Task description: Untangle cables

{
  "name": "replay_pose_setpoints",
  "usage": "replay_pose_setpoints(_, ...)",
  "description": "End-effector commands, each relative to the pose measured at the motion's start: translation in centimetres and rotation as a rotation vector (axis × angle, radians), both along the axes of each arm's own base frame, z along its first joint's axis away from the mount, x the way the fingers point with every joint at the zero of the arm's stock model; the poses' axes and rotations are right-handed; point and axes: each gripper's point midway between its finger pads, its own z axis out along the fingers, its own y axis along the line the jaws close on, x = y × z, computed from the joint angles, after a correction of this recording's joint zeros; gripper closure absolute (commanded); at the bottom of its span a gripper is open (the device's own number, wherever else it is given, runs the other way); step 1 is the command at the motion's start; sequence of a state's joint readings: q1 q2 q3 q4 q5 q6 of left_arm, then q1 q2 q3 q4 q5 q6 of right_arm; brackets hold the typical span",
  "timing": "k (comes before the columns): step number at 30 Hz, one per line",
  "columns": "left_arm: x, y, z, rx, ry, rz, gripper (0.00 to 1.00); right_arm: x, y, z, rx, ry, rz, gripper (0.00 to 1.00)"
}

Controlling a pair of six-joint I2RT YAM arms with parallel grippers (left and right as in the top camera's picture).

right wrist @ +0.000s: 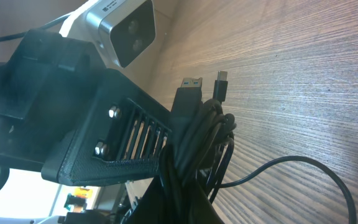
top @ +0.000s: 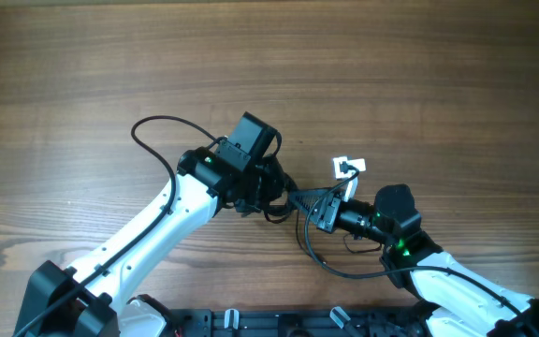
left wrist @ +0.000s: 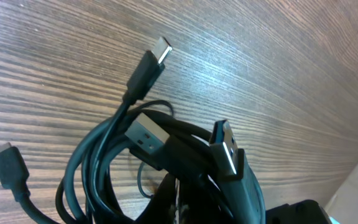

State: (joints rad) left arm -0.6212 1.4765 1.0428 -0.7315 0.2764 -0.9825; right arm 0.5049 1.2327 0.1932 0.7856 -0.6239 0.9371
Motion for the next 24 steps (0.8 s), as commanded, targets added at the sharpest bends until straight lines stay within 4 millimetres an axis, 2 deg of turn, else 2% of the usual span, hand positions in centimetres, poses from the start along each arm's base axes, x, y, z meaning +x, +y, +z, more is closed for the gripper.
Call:
replay_pose_setpoints(1,0.4,0.3,-0.1,0.027,-0.025,0.002,0.96,0.3,0.1,0.5,0.004,-0.023,-0.001,0.95)
replay_pose_setpoints(6,1.4,1.7,0.9,0.029,-0.076,-0.025,0.96,0.7,-0.1,0.3,-0.008,-0.033,-0.020,0.95)
replay_pose_setpoints(8,2.0,4.3,2.6,0.030,-0.097,0.031,0.96,1.2,-0.4,0.2,-0.023,-0.045,-0.056,0.95)
replay_pose_setpoints(9,2.0,5.0,3.1,0.028,-0.103,0.050,0.96,1.3,-0.4,0.3,-0.028,-0.065,-0.057,0.96)
replay_pose_setpoints(10,2.2,6.0,3.9,0.022,-0.117,0.081,0.95,1.4,-0.4,0.8,-0.042,-0.135,-0.045,0.95)
replay_pose_setpoints(12,2.2,7.5,5.1,0.014,-0.137,0.125,0.74,1.5,-0.3,1.5,-0.062,-0.239,-0.031,0.95)
replay_pose_setpoints(15,2.2,9.0,6.4,0.027,-0.204,0.094,0.71,1.3,0.0,2.9,-0.047,-0.333,-0.002,0.95)
replay_pose_setpoints(17,2.1,9.2,6.7,0.052,-0.261,0.003,0.71,0.3,0.6,3.9,-0.015,-0.387,0.061,0.96)
replay_pose_setpoints(20,1.5,8.5,6.8,0.070,-0.341,-0.228,0.72,-1.9,1.2,5.1,0.046,-0.434,0.201,0.96)
replay_pose_setpoints(24,1.2,7.8,7.1,0.044,-0.375,-0.314,0.69,-3.0,0.3,5.3,0.075,-0.437,0.306,0.96)
